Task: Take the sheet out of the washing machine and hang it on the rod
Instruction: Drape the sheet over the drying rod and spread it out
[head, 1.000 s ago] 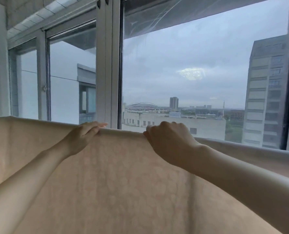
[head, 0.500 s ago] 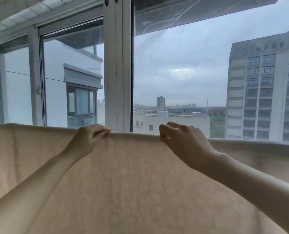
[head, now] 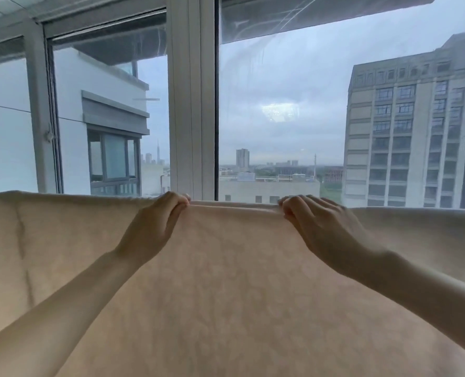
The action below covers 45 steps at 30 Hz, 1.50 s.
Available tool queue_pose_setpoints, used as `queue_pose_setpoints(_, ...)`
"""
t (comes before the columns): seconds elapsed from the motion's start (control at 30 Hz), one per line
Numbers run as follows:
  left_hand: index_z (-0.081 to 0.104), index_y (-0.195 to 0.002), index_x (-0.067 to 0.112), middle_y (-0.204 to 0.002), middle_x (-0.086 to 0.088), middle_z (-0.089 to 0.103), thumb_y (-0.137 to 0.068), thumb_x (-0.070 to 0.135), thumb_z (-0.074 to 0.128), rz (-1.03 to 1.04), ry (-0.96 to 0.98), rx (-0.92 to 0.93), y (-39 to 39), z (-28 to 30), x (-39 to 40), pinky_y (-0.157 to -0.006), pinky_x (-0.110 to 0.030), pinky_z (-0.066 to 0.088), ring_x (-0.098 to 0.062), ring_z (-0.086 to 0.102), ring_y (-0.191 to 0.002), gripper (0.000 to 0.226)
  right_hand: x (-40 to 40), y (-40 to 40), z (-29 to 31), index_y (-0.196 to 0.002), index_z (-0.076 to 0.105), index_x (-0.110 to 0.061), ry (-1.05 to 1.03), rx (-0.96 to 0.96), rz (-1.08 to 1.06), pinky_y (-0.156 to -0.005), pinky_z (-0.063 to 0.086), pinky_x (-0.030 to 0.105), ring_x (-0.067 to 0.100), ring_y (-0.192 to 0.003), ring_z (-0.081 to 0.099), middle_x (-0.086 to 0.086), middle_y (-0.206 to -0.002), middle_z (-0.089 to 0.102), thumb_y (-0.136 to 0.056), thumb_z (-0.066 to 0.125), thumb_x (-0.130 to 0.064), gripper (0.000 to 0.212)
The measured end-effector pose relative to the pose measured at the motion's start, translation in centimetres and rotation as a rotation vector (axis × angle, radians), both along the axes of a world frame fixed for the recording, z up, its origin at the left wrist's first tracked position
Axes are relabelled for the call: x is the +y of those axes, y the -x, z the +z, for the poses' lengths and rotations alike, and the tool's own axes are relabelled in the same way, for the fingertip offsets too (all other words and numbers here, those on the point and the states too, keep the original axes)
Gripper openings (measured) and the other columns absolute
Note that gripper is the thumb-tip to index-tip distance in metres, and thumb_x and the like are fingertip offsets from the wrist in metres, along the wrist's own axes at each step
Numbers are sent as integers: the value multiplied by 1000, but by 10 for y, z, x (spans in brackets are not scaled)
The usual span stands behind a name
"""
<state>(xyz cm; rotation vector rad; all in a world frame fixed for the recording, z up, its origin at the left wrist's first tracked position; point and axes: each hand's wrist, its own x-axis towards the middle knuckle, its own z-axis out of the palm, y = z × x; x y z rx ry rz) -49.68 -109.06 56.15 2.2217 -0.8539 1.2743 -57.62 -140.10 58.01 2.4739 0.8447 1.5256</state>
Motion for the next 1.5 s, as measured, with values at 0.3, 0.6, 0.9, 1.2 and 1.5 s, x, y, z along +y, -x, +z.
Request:
queue_pose_setpoints(0.3, 62, -109, 15, -102, 2, 67, -94, 33, 48, -2, 32, 45, -38, 0, 50, -83, -20, 47, -10, 62, -95, 28, 32, -8, -2, -114, 55, -14, 57, 24, -73, -70, 58, 36, 21, -87, 69, 2, -104, 69, -90, 60, -23, 26)
queue_pose_setpoints(0.6, 65, -117, 18, -111, 4, 66, -95, 31, 49, 87, 90, 105, -65, -1, 128, -87, -23, 42, -9, 57, -104, 30, 116, -58, 8, -106, 59, -14, 84, 84, -122, -52, 53, 29, 14, -65, 64, -2, -87, 63, -98, 45, -30, 23)
queue_pose_setpoints(0.9, 64, -115, 20, -105, 10, 63, -94, 46, 43, 160, 96, 142, -97, -4, 194, -85, -25, 42, -7, 55, -102, 40, 221, -110, 8, -87, 57, -19, 129, 128, -213, -38, 30, 24, 16, -48, 57, -5, -68, 54, -79, 70, -19, 15)
queue_pose_setpoints(1.2, 61, -114, 27, -110, 9, 63, -97, 36, 40, 282, 162, 195, -130, -4, 300, -92, -23, 39, -6, 55, -104, 28, 340, -160, 23, -100, 51, -14, 187, 208, -19, -50, 29, 30, 23, -65, 52, -1, -79, 46, -89, 49, -4, 15)
queue_pose_setpoints(1.5, 61, -121, 21, -117, 5, 64, -98, 18, 43, 433, 35, 204, -159, -1, 386, -95, -29, 36, -15, 54, -110, 29, 429, -197, 25, -116, 52, -6, 213, 253, 52, -61, 38, 34, 31, -89, 62, 9, -97, 60, -84, 45, 6, 35)
